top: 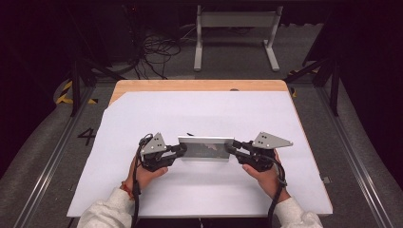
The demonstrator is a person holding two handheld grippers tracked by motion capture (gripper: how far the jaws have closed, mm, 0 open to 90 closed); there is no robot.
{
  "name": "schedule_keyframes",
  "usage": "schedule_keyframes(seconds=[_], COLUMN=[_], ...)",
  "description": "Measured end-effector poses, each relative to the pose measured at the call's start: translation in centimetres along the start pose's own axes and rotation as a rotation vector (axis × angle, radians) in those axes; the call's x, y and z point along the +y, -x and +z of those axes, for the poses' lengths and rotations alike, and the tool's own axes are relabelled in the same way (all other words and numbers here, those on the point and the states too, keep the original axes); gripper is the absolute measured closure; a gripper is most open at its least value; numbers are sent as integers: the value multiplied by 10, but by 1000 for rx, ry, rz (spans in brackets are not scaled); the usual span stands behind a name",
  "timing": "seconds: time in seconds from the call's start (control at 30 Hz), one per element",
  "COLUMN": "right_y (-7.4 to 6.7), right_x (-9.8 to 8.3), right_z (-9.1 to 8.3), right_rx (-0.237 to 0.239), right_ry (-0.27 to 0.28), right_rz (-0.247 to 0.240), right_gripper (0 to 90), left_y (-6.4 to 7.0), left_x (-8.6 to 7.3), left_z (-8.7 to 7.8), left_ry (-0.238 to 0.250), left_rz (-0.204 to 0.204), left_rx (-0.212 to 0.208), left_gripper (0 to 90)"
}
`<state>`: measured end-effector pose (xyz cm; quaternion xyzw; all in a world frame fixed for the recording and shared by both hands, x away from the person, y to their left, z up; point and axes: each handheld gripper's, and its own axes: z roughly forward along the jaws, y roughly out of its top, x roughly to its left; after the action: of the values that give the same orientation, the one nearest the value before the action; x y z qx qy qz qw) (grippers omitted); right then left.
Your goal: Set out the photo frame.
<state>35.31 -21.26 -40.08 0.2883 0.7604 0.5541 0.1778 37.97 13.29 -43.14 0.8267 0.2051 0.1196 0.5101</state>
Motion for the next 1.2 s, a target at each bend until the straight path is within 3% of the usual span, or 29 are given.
schedule_keyframes(seconds=[0.4,1.0,1.2], right_y=[7,10,10], right_x=[1,-2,-6], right_z=[6,13,16], right_rx=[-20,-54,-55], right_ry=[11,13,2], right_rz=[12,25,36], right_gripper=[727,715,710], left_y=[-6,-5,-6], left_x=[-2,-1,-2], left_z=[5,10,11], left_ry=[25,13,20], left_rz=[-42,-6,-15], left_rx=[-11,43,41], left_gripper=[756,736,734])
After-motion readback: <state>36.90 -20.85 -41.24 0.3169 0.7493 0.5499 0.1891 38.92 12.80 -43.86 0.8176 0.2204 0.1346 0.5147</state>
